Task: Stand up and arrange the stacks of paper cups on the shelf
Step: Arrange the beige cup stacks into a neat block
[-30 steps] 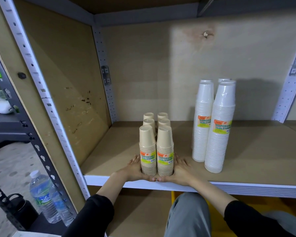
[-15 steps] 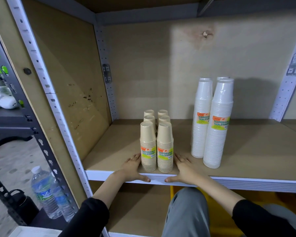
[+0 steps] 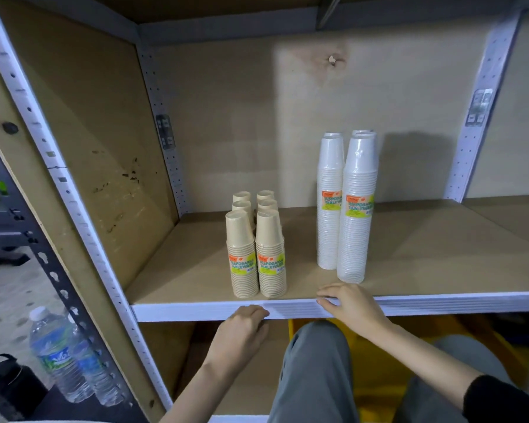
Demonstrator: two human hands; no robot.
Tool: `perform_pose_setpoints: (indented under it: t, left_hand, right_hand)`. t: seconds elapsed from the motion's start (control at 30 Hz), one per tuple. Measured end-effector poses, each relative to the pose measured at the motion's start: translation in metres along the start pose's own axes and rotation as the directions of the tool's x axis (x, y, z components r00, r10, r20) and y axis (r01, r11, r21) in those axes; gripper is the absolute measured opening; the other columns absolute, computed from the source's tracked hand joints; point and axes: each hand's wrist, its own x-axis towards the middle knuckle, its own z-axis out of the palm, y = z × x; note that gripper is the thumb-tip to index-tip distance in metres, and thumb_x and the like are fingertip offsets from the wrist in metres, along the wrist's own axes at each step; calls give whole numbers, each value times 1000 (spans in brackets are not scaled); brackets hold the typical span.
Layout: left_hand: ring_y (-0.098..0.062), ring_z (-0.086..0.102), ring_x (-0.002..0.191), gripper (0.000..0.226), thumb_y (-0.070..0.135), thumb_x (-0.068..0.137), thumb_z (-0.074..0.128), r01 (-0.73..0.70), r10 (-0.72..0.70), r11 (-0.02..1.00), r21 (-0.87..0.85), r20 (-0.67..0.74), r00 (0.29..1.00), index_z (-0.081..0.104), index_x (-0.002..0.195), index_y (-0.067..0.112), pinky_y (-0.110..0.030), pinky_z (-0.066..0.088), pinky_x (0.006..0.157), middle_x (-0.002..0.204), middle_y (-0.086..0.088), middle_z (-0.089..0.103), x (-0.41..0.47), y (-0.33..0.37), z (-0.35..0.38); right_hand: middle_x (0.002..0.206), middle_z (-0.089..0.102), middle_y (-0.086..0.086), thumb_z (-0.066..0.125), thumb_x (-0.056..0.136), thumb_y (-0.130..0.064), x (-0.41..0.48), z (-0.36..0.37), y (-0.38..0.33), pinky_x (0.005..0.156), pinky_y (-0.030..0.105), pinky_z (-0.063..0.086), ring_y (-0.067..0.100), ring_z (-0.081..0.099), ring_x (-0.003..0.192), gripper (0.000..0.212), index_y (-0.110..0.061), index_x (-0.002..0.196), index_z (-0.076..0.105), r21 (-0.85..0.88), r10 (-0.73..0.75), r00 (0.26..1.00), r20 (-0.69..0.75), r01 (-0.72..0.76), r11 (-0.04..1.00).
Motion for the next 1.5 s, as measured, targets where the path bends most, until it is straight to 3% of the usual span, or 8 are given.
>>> perform_pose_setpoints:
  t: [0.2,0.37,0.53,0.8,0.97,1.2,1.37,1.5]
  left_hand:
    - [-20,52,122,40,32,95,41,-100,101,983,-153,-4,995,51,130,17,-26,39,95,132,0,56,42,54,6]
    - [-24,35,137,70,38,89,55,-36,70,984,-173,193,979,26,144,6,-30,30,108,150,-11,33,88,83,17]
    - [-28,4,148,106,56,82,56,74,-44,993,-88,303,952,-1,147,-4,-35,6,121,158,-18,1,115,91,32]
    - [-27,-1,149,119,63,73,61,153,-94,976,-153,337,937,-7,147,-2,-36,6,122,159,-16,-5,139,82,38]
    - [-25,6,148,123,63,67,68,125,-56,971,-203,314,948,0,149,2,-36,11,123,159,-12,2,149,79,45]
    - [-22,26,141,118,65,57,72,64,12,954,-294,250,968,18,146,11,-37,26,117,151,-7,25,155,75,50]
    - [-21,19,144,126,74,51,64,67,9,955,-289,255,967,14,147,10,-38,22,119,155,-6,19,159,74,53]
    - [-22,13,146,120,69,61,65,63,11,961,-267,266,964,10,149,9,-39,17,121,158,-7,13,162,72,56]
  right_hand:
    - [111,71,0,56,89,-29,-12,-16,29,85,29,47,18,63,103,27,-13,104,72,72,172,983,-68,-167,983]
    - [102,64,0,66,81,-37,-10,-28,59,70,22,33,16,59,98,22,-17,85,57,146,347,934,-90,-332,932]
    - [152,28,9,66,75,-53,7,-38,84,114,30,25,23,27,141,93,-7,144,25,95,374,920,120,-385,918]
    - [159,6,11,64,70,-62,38,-46,91,120,33,16,25,11,147,115,-6,149,3,43,342,907,246,-362,931]
    - [158,10,10,28,5,-99,51,-40,103,121,36,15,25,13,146,172,-9,149,5,39,289,924,252,-308,951]
    - [158,16,0,45,23,-94,52,-38,108,120,41,11,19,18,144,150,-24,149,6,120,139,960,242,-172,978]
    - [158,18,-3,64,66,-65,51,-35,110,119,39,9,14,18,145,108,-25,149,6,109,117,976,183,-138,984]
    - [157,18,-5,56,50,-80,50,-37,109,118,38,8,13,19,144,123,-26,149,7,108,97,973,211,-122,987]
